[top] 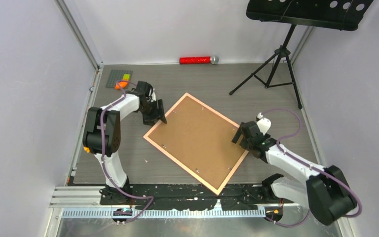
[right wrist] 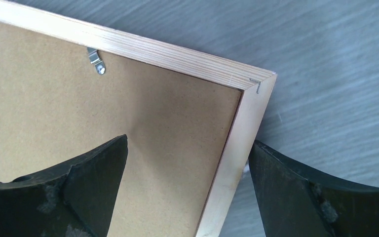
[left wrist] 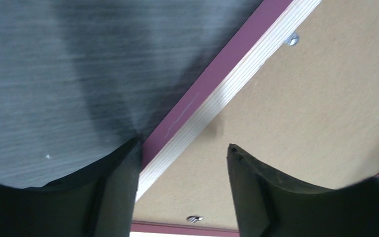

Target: Take the photo out of the frame

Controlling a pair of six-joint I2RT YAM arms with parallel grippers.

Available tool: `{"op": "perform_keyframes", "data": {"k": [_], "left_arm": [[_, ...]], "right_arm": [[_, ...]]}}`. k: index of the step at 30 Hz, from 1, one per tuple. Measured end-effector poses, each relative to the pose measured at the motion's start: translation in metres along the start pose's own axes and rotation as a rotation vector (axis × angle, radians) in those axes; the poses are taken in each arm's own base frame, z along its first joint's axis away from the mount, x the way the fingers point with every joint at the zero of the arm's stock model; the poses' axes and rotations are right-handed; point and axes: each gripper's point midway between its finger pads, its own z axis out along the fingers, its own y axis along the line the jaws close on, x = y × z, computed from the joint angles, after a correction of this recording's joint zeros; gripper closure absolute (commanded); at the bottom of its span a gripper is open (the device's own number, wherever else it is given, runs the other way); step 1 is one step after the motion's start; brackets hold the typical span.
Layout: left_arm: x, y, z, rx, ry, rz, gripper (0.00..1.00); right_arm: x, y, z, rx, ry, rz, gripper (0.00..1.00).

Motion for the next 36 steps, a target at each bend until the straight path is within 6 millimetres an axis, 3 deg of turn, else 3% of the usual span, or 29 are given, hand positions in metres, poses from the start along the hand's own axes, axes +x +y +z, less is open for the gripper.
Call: {"op": "perform_keyframes", "data": {"k": [4,10,15,18,23,27,31,33,36], "left_arm": [[0.016,0.01,-0.004,-0.01,-0.014,-0.022,0.6],[0.053,0.023,-0.012,-0.062,-0.016,-0.048,0.73],[0.103,0.006,-0.014,-0.067,0.032,-0.028,0.77],[0.127,-0.002,-0.015,-0.065,0.059,-0.034,0.78],[0.144,-0.009,-0.017,-0.067,0.068,-0.061,0.78],[0.158,-0.013,-0.019,-0.077,0.09,-0.053,0.79],[0.164,-0.013,-0.02,-0.087,0.103,-0.048,0.86],[0.164,-0.013,-0.02,-0.093,0.11,-0.043,0.87],[0.164,-0.013,-0.02,-0.095,0.12,-0.027,0.88]], "right_arm": [[-0.016,0.004,0.014,0.037,0.015,-0.052,0.04],[-0.056,0.022,0.035,0.042,-0.009,-0.124,0.04],[-0.094,0.041,0.052,-0.028,-0.065,-0.114,0.05],[-0.109,0.043,0.06,-0.034,-0.089,-0.124,0.05],[-0.128,0.033,0.061,0.022,-0.135,-0.188,0.01],[-0.144,0.043,0.049,-0.03,-0.181,-0.249,0.03],[-0.141,0.105,0.023,-0.33,-0.251,-0.411,0.05],[-0.118,0.15,0.006,-0.501,-0.257,-0.547,0.04],[-0.056,0.226,-0.02,-0.801,-0.18,-0.774,0.04]]}}
